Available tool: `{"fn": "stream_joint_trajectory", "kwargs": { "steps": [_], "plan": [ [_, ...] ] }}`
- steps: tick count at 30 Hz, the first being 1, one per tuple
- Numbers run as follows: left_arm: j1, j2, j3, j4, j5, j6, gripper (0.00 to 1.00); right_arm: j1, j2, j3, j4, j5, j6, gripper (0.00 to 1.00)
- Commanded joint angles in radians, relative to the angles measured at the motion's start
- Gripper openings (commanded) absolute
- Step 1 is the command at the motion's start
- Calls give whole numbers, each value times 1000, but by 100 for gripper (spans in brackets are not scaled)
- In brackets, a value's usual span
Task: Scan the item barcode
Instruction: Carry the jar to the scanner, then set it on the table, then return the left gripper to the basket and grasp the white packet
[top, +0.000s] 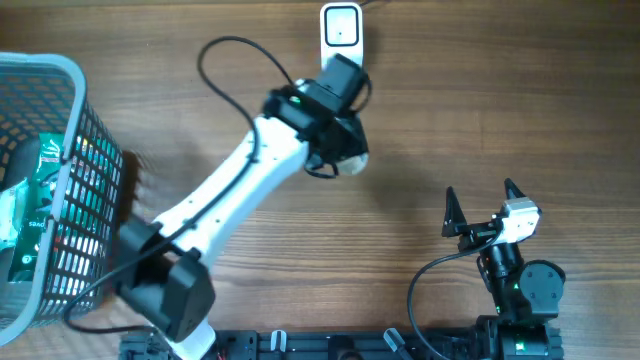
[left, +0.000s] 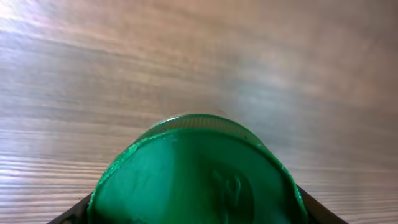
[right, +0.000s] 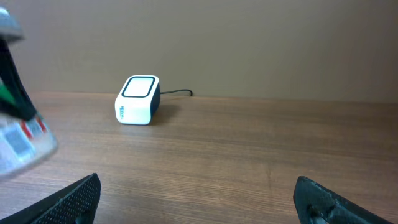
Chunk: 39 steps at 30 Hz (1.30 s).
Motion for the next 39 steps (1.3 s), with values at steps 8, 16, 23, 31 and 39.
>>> {"fn": "stream_joint_trajectory", "kwargs": {
  "steps": [8, 16, 23, 31, 39],
  "plan": [
    [-162, 179, -52, 23, -172, 103, 61, 6, 2, -1, 5, 13, -12, 100],
    [-254, 182, -96, 66, -232, 208, 80, 6, 2, -1, 5, 13, -12, 100],
    [-255, 28, 42, -50, -284, 208, 100, 6, 2, -1, 5, 12, -12, 100],
    [164, -468, 166, -105, -688, 164, 100, 6, 2, -1, 5, 13, -12, 100],
    [1341, -555, 135, -409, -308, -205, 100, 6, 2, -1, 5, 13, -12, 100]
  ]
}}
